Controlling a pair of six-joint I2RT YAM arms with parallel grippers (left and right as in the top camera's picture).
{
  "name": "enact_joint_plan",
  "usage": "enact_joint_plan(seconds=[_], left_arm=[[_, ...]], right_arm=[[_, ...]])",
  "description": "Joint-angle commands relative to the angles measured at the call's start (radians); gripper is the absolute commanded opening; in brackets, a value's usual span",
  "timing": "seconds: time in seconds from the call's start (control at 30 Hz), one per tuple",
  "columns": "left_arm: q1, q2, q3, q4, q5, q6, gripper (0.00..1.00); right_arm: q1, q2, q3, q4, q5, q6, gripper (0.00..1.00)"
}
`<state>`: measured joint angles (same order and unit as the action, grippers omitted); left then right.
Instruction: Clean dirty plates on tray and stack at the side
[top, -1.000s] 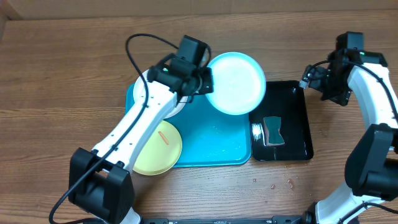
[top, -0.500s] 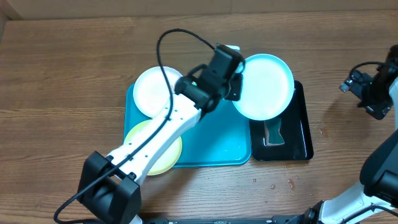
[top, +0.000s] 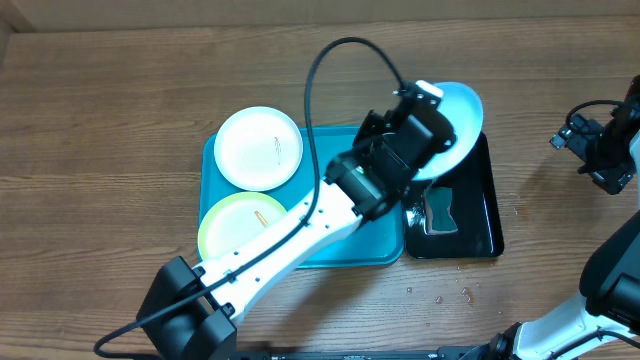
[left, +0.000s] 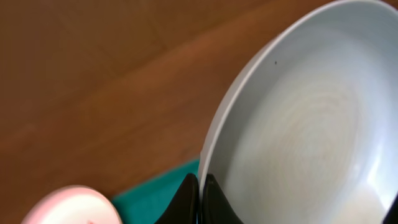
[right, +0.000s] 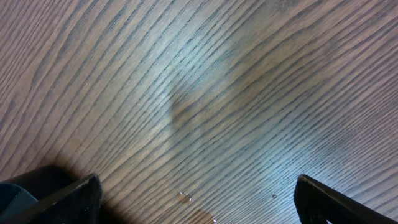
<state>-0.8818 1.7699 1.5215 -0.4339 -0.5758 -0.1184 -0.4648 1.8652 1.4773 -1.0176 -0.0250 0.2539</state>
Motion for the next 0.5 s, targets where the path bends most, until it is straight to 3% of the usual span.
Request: enact_joint_plan(seconds=[0.0,0.2,0.47], left_arm=[[-0.060,0.008,0.041,0.078,-0.254,0.192,0.04],[-0.148,0.008,0.041,0.290,-0.459,0.507,0.04],[-0.220,0.008,0.041,0.672,-0.557,0.903,0.04]], right_arm=[[-0.004,-0.029,0.021,0.003,0.009,0.002,1.00],[-0.004,-0.029,0.021,0.003,0.009,0.002,1.00],[-0.004,-0.029,0.021,0.003,0.009,0.002,1.00]])
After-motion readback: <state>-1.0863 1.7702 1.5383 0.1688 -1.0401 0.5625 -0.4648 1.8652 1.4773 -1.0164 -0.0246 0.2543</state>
